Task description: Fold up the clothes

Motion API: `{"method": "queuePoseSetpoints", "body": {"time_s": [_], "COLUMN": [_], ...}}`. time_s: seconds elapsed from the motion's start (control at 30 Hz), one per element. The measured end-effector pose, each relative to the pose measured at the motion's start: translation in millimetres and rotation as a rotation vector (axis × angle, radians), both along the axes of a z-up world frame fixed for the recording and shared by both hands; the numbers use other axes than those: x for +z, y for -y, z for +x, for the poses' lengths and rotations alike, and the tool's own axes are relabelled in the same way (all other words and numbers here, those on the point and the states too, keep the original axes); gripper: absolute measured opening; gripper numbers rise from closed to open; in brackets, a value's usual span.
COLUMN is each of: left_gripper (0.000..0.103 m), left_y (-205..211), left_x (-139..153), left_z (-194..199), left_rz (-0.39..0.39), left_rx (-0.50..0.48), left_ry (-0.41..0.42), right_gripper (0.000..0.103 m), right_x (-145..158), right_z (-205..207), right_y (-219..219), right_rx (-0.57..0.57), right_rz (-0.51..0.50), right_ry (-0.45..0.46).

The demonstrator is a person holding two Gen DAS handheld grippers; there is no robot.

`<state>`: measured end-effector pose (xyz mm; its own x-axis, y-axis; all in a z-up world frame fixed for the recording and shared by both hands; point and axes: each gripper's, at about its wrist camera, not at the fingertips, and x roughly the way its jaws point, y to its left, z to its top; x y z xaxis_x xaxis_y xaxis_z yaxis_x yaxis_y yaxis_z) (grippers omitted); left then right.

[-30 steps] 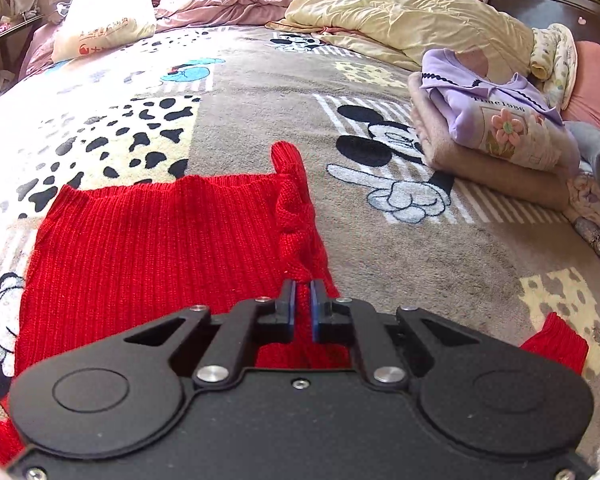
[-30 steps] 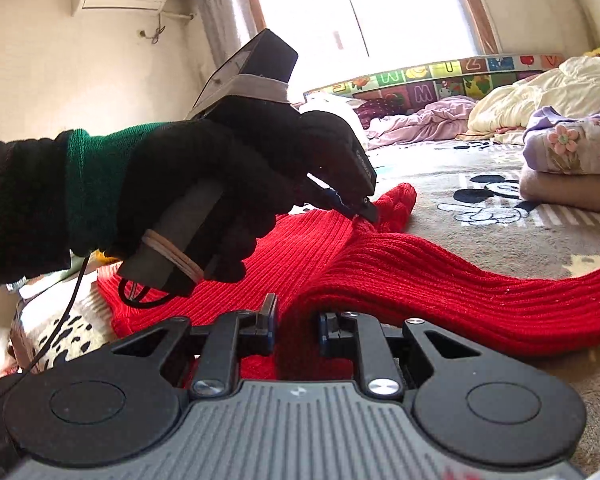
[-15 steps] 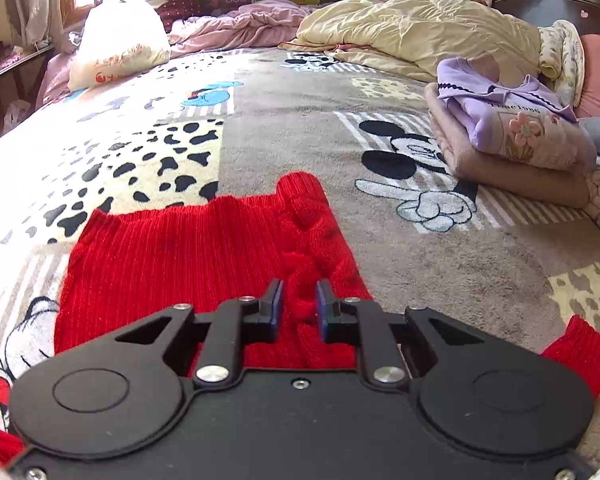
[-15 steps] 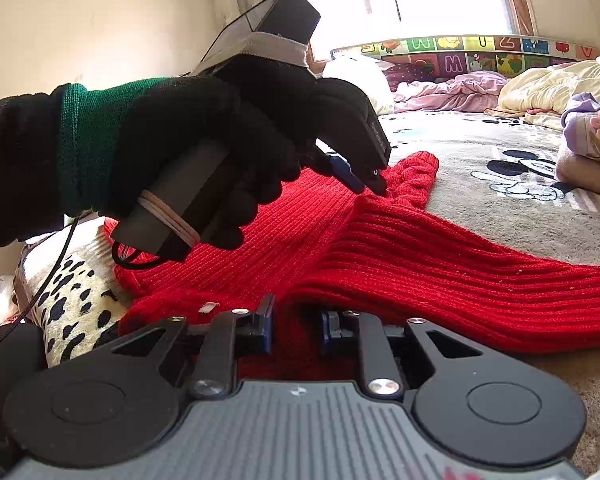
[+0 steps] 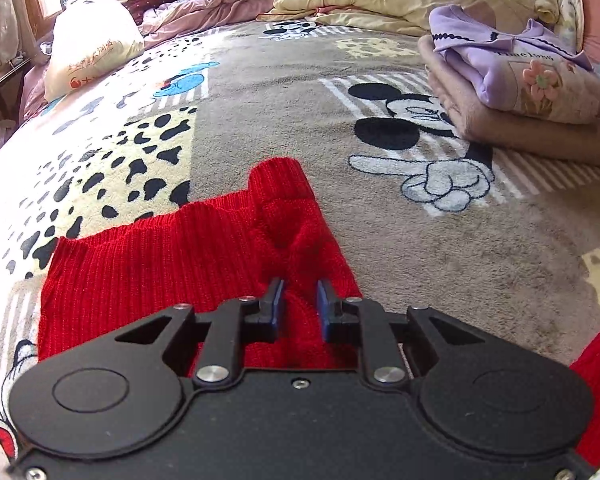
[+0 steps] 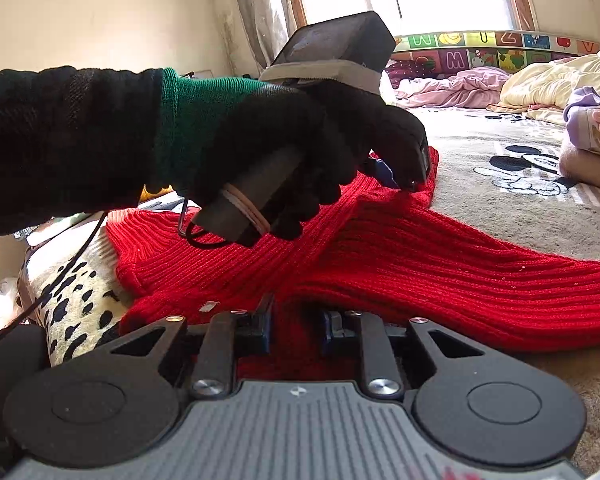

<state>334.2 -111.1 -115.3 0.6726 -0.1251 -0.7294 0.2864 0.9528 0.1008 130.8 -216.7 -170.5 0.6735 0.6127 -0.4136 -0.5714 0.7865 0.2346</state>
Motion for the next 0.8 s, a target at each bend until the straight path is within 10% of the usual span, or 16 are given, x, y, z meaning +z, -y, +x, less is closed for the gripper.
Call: {"method": "queuePoseSetpoints", "body": {"time_s": [0.17, 0.3, 0.63, 0.8], "left_gripper": [0.045, 0.049, 0.045, 0.012], "left_y": [28.0, 61.4, 130.3, 132.2], "left_x": [25.7, 29.2, -10.7, -9.7], "left_z": [-37.2, -55.1, -57.7, -55.7], "left_rz": [-0.073, -0.065, 0.049, 0.007], "left_rx": [-0.263, -0.410, -0.589, -0.613], "left_ry": [-0.048, -0.071, -0.221, -0.235], "right_gripper": [0.025, 0.031, 0.036, 0.036], "right_x": [1.1, 2.1, 2.0, 1.3], "right_z": [-2.0, -6.3, -8.9, -7.9], "right_y": [-1.5, -4.7, -6.0, -4.9], "right_rx": [-0.003, -0.003, -0.003, 0.002], "right_rz": [-0.014, -0.039, -0.051, -0.042], "right_ry": [0.008, 0.028, 0.040, 0.036]}}
